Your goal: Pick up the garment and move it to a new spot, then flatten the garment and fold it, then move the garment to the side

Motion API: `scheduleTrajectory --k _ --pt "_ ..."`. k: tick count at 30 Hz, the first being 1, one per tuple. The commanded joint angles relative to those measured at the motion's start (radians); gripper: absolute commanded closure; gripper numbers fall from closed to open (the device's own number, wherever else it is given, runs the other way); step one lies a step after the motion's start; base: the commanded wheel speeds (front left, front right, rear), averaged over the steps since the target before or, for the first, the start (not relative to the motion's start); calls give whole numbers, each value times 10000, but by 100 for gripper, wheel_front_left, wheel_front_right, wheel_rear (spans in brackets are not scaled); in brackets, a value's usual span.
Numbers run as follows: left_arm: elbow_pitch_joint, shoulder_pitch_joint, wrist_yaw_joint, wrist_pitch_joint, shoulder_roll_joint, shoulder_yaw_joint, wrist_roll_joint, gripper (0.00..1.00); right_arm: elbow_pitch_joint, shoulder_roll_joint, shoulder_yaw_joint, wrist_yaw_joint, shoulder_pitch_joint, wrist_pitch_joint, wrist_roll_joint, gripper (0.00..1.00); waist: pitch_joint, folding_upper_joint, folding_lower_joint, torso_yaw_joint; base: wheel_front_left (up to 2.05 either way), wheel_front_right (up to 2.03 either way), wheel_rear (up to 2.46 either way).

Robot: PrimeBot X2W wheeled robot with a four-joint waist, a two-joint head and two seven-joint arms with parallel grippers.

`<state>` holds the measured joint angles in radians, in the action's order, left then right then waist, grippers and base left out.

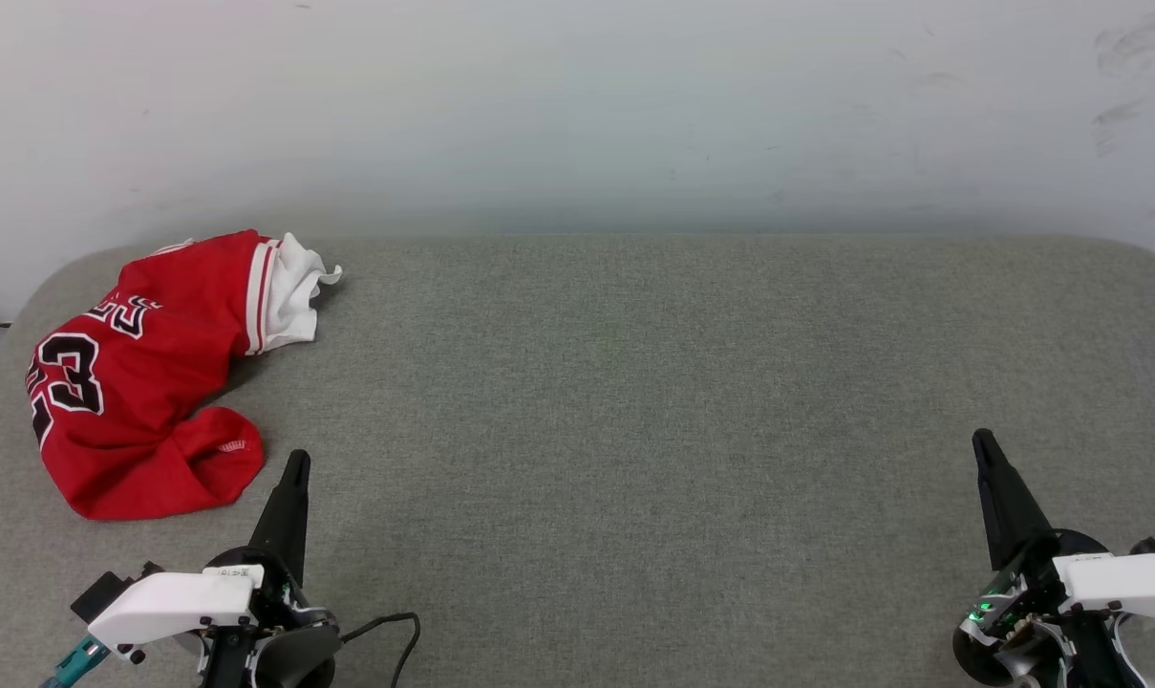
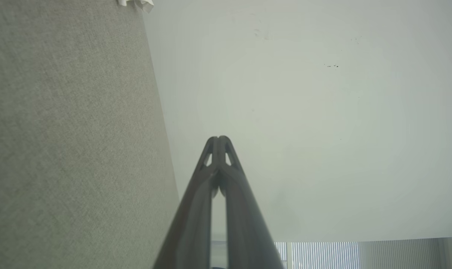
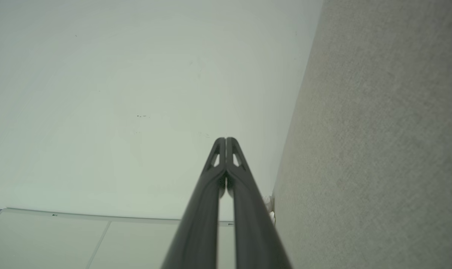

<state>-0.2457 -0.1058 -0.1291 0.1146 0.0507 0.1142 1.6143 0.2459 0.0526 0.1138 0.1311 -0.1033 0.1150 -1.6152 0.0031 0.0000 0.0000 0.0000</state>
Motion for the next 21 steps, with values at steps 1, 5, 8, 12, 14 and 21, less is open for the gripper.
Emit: scheduleTrajectory --k 1,5,8,12,14,21 --pt "-2 -78 -31 29 -18 37 -39 100 13 -52 11 -7 -135 24 60 100 0 0 0 0 0 0 0" --pt "-2 -78 -32 29 -18 38 -38 100 12 -51 11 -7 -135 24 60 100 0 0 0 0 0 0 0" --pt "-2 -78 -31 30 -18 38 -37 100 12 -51 11 -7 -135 24 59 100 0 0 0 0 0 0 0" --pt "-2 -78 -31 28 -17 38 -37 100 12 -51 11 -7 -135 24 59 100 0 0 0 0 0 0 0" --pt "-2 -78 -31 30 -17 38 -37 100 12 -51 11 -7 -135 24 59 100 0 0 0 0 0 0 0" --pt "-2 -78 -31 30 -17 39 -37 100 12 -51 12 -7 -135 25 59 100 0 0 0 0 0 0 0"
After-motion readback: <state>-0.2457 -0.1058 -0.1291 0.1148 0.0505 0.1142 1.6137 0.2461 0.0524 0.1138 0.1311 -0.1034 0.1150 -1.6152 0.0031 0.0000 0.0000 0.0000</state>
